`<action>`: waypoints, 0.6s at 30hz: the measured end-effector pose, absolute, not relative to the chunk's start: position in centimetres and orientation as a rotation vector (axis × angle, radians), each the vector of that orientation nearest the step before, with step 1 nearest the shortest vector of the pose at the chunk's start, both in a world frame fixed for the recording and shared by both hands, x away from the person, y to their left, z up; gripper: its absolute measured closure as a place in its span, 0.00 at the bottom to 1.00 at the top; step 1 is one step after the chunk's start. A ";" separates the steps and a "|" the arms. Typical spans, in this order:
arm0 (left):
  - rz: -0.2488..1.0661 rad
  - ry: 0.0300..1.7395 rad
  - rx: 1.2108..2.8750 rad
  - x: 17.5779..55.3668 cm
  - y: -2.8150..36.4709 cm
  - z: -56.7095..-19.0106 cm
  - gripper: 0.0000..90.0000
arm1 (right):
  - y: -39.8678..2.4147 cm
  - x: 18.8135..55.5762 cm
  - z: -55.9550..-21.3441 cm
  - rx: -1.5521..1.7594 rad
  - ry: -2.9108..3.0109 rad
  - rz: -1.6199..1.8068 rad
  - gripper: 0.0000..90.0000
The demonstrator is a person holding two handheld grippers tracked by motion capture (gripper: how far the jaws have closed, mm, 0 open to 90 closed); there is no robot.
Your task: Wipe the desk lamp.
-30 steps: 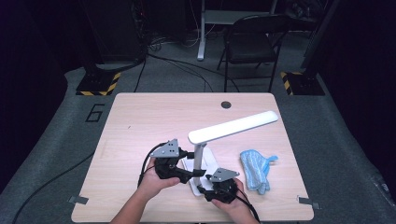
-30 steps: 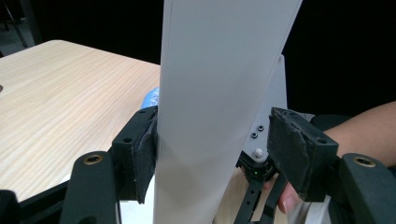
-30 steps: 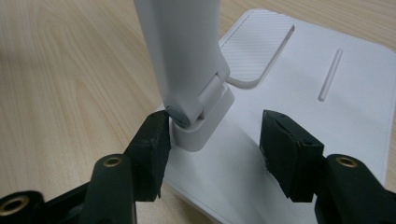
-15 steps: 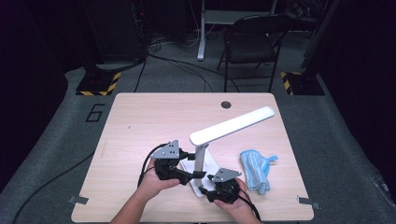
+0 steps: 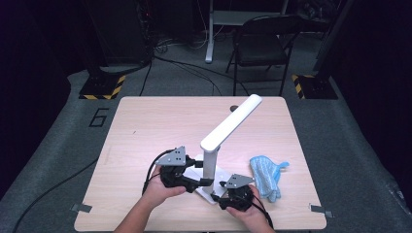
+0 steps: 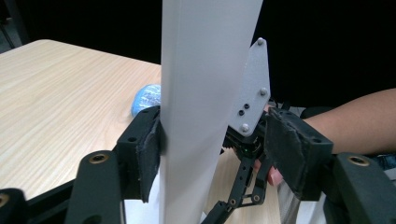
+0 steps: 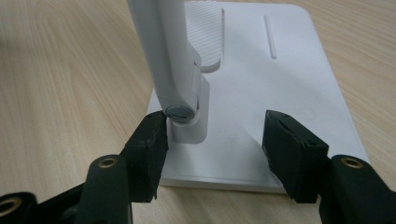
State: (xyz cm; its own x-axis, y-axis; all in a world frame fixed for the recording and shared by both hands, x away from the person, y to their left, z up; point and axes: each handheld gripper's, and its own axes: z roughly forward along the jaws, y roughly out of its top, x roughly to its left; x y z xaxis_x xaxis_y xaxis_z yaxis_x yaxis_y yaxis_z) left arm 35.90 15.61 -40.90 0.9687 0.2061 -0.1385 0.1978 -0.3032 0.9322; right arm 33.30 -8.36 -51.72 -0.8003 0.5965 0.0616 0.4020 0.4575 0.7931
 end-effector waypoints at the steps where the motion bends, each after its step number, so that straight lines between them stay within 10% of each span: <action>1: 0.005 0.297 1.888 35.9 15.6 -40.9 0.45 | -8.5 33.4 -51.7 0.844 2.486 1.246 0.45; 11: 0.022 0.328 1.887 36.1 15.6 -41.0 0.61 | -8.8 33.4 -51.7 0.858 2.474 1.251 0.44; 18: -0.014 0.306 1.902 36.4 14.5 -41.3 0.54 | -8.7 33.3 -51.8 0.887 2.465 1.279 0.46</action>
